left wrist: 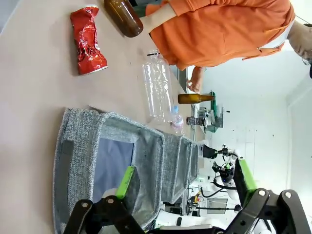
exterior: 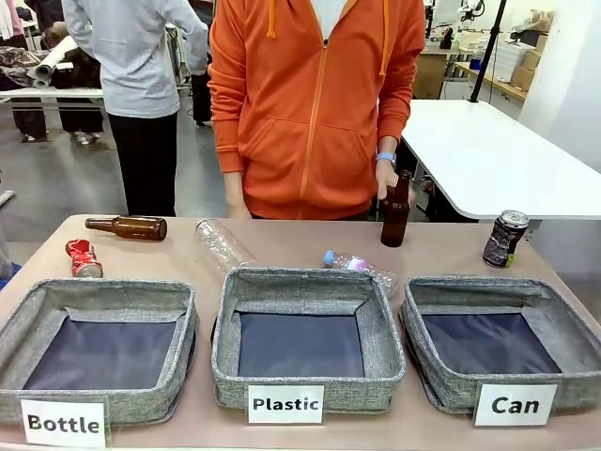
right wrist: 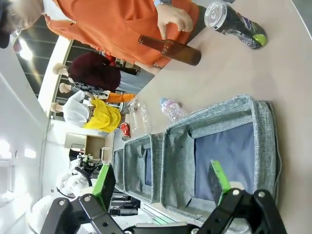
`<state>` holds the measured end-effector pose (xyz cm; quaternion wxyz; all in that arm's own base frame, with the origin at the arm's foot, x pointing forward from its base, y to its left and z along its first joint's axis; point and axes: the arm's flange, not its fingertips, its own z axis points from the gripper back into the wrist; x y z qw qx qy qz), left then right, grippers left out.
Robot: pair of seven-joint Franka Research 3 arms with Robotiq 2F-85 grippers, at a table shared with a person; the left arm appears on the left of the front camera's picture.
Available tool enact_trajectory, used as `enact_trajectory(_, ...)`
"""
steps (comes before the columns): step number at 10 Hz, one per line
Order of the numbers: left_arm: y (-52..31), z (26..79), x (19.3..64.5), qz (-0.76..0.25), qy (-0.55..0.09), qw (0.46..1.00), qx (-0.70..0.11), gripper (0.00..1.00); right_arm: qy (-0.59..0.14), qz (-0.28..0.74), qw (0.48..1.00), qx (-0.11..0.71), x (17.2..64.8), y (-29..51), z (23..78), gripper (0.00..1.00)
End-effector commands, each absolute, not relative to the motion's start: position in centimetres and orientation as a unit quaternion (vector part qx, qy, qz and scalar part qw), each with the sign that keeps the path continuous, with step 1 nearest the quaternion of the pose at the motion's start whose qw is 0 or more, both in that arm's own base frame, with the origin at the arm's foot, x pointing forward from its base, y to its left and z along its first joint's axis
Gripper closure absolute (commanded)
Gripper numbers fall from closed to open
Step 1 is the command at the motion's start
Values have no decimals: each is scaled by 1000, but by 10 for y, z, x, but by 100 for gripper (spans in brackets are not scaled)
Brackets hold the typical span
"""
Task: Sort the can waste into the basket.
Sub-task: Pick up the can waste from the table and place it in the right Fabric basket.
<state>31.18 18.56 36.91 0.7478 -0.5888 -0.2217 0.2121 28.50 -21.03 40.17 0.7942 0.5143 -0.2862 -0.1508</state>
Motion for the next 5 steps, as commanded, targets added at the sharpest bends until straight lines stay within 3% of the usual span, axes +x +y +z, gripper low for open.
enact_trajectory(1, 186, 370, 311, 203, -223, 749, -590, 0, -302, -142, 788, 517, 289, -212, 400, 0)
enact_trajectory(2, 186, 370, 311, 203, -223, 749, -590, 0, -286, -151, 794, 514, 285, -210, 402, 0)
enact_trajectory(3, 186, 370, 311, 203, -223, 749, -590, 0, -359, -148, 821, 419, 306, -208, 405, 0)
enact_trajectory(5, 186, 370, 311, 203, -223, 749, -590, 0, -479, -46, 842, 243, 331, -191, 418, 0)
